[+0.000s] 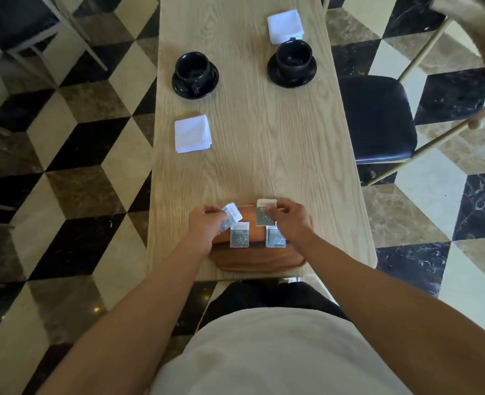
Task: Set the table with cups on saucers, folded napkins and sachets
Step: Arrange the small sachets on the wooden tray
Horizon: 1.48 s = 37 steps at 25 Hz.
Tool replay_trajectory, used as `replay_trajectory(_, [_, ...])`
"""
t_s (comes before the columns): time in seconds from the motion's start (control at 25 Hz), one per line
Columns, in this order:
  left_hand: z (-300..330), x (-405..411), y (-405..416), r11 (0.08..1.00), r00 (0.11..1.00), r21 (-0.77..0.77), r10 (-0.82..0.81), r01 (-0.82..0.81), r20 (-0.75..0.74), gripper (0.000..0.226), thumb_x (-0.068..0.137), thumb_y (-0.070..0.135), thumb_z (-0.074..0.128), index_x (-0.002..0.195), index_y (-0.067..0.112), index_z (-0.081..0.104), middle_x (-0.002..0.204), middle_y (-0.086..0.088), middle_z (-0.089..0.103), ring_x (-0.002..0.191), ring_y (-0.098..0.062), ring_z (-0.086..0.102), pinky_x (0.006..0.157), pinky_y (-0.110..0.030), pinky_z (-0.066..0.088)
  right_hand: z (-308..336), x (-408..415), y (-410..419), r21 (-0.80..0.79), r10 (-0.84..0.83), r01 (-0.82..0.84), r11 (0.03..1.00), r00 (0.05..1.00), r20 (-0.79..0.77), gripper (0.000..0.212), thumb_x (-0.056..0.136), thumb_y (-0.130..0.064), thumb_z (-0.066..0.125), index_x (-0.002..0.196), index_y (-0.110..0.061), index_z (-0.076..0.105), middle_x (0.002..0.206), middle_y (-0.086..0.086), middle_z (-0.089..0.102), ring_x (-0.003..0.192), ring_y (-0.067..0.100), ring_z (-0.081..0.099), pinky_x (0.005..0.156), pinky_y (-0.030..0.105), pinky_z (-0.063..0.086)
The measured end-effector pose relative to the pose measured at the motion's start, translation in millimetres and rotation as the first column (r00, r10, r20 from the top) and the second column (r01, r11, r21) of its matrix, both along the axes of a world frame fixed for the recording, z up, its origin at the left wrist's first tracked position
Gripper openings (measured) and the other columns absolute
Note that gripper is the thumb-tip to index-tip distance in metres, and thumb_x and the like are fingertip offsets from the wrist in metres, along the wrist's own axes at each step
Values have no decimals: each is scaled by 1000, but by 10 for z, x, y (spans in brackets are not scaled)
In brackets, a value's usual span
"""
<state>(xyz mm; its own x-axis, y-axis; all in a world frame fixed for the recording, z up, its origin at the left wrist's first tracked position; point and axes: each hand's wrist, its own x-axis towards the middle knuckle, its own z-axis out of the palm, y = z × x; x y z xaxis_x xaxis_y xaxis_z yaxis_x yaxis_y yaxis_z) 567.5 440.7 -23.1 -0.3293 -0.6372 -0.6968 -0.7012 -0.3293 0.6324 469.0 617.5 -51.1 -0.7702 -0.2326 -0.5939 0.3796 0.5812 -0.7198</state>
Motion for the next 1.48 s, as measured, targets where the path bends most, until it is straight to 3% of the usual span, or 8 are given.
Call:
replay_trajectory(0.16, [-78,161,165,999,999,41,29,-27,-39,28,83,-8,68,105,10,69,101,-9,74,87,-22,73,60,-28,57,-51,78,113,-45,76,-78,996,996,-47,22,89,-35,75,68,-32,72,59,-18,65,48,-2,53,45,18,41])
replay_trajectory(0.32, [-143,183,187,997,998,81,22,-17,-57,27,82,-10,73,103,6,68,103,-16,73,92,-29,74,83,-44,63,-79,107,194,-50,74,-76,996,996,-40,31,91,-30,75,72,-6,66,63,8,58,57,9,49,55,30,39])
replay_trajectory(0.48, [-192,201,92,997,997,74,-28,33,-72,14,89,1,71,101,7,68,102,-12,72,91,-25,74,77,-40,64,-62,139,268,-7,38,-38,999,999,-6,42,90,-28,76,66,0,56,68,14,47,64,22,47,58,33,36])
replay_trajectory(0.72, [-210,302,9,975,969,-42,-222,219,-108,9,88,10,77,88,19,74,92,-6,76,82,-21,76,70,-40,65,-81,172,347,-6,-61,61,998,998,-7,35,90,-27,77,92,7,70,95,24,72,85,39,73,72,58,61])
replay_trajectory(0.92, [-239,400,-1,943,944,-112,-322,313,-74,11,86,16,80,86,25,74,89,2,76,81,-18,74,66,-36,64,-110,178,401,59,-90,88,994,996,20,21,86,-30,80,76,-12,75,85,3,77,80,23,76,74,47,64])
replay_trajectory(1.12, [-279,391,-10,932,944,-168,-330,322,-20,10,83,23,82,88,24,73,87,2,75,62,-9,64,48,-15,47,-115,235,444,182,0,2,983,1000,-13,28,88,-38,77,69,-18,71,84,-3,77,73,15,74,51,25,54])
replay_trajectory(1.32, [-372,384,22,898,920,-216,-393,383,-1,18,84,23,81,98,15,75,94,-1,74,70,-14,70,52,-18,53,-69,308,367,243,83,-69,968,995,-48,31,88,-44,76,70,-19,69,71,-16,67,69,6,66,48,18,45])
replay_trajectory(1.48, [-400,320,43,868,898,-247,-440,430,16,17,85,22,80,99,15,73,101,-5,74,83,-22,73,78,-43,62,-61,301,316,295,101,-70,953,991,-91,34,88,-42,75,63,-22,64,65,-13,63,60,4,59,45,14,36])
